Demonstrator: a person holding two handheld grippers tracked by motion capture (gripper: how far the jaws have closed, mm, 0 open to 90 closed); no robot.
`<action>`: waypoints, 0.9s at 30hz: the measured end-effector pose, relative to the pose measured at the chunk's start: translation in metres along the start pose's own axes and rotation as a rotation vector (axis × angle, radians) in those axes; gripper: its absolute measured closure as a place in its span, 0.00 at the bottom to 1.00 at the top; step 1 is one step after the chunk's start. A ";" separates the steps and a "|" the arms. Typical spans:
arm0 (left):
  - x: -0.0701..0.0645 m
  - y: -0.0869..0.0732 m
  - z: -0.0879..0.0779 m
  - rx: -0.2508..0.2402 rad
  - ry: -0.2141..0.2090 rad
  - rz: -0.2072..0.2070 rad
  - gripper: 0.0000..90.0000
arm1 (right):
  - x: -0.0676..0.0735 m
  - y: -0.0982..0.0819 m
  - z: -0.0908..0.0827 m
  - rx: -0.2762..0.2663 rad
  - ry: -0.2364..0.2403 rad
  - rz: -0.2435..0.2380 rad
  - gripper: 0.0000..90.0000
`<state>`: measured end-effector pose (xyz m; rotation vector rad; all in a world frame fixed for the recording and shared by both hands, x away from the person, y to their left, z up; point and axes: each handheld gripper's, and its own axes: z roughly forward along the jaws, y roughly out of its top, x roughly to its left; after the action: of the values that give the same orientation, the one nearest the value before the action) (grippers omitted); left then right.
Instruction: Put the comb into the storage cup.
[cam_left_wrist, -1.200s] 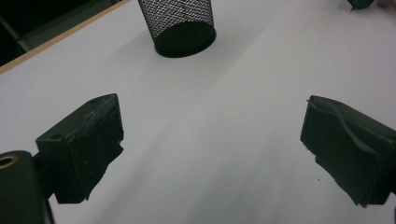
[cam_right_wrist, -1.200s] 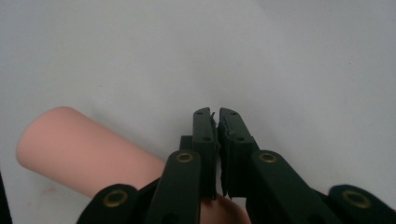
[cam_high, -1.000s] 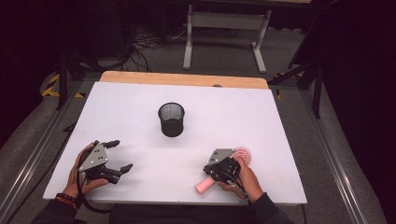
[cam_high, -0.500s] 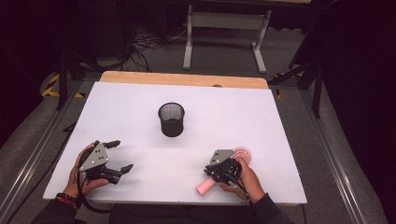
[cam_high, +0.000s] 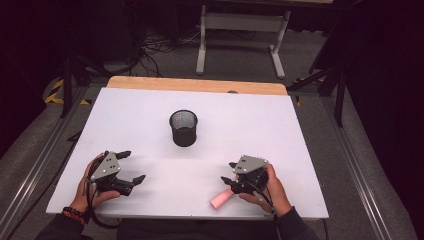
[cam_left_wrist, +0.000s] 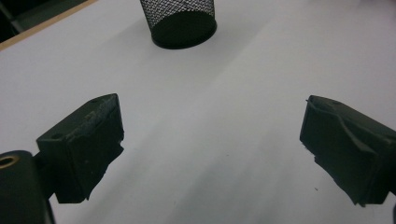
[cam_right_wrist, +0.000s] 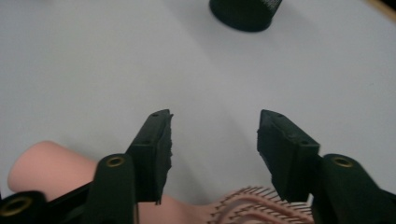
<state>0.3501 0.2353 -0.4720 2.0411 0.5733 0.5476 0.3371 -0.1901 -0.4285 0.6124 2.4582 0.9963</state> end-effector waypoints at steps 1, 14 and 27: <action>-0.001 0.001 0.001 0.005 -0.002 -0.007 0.08 | -0.003 0.000 -0.008 -0.039 -0.028 0.005 0.45; -0.025 0.029 0.034 0.093 -0.116 -0.030 0.14 | -0.036 -0.019 -0.053 -0.212 -0.295 0.115 0.18; -0.082 0.095 0.092 0.183 -0.307 -0.020 0.18 | -0.047 -0.031 -0.052 -0.195 -0.414 0.176 0.17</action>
<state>0.3555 0.0819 -0.4470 2.2341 0.4718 0.1673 0.3408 -0.2640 -0.4066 0.8807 1.9482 1.0392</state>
